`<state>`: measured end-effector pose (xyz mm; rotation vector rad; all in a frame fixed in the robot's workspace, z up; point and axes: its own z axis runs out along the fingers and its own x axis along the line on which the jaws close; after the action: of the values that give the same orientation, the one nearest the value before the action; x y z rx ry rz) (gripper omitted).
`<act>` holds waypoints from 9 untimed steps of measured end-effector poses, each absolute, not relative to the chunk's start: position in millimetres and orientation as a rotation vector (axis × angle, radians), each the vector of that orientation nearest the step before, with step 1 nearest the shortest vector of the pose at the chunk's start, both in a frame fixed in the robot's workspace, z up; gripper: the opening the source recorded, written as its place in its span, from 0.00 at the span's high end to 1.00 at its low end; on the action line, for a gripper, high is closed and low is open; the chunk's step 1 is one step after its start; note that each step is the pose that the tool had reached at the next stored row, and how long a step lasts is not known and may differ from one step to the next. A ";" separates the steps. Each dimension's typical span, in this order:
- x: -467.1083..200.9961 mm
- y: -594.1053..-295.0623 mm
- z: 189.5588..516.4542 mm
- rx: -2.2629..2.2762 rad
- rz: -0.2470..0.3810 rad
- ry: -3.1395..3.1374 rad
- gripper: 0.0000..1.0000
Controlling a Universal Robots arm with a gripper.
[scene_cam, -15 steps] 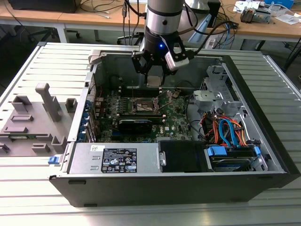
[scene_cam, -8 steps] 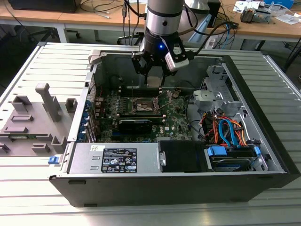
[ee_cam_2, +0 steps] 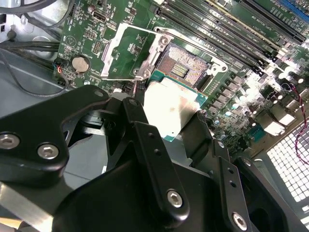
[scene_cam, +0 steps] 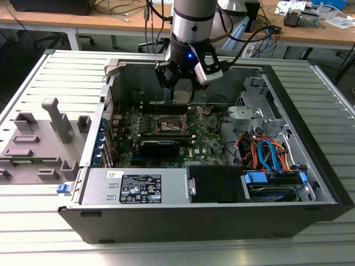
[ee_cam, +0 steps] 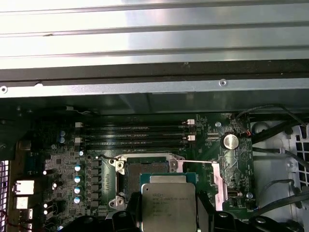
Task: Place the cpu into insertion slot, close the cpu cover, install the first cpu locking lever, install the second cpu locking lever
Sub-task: 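Place the cpu into insertion slot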
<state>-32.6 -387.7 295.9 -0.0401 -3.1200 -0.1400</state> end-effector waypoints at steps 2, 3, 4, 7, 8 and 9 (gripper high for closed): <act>-32.7 -388.1 295.5 -0.040 -0.140 -3.120 0.45; -32.7 -388.4 295.3 -0.040 -0.140 -3.120 0.45; -32.7 -388.7 295.1 -0.040 -0.140 -3.120 0.45; -32.7 -389.3 294.7 -0.040 -0.140 -3.120 0.45; -32.7 -389.4 294.6 -0.040 -0.140 -3.120 0.45; -32.7 -389.5 294.4 -0.040 -0.140 -3.120 0.45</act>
<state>-32.7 -389.5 294.4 -0.0400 -3.1200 -0.1401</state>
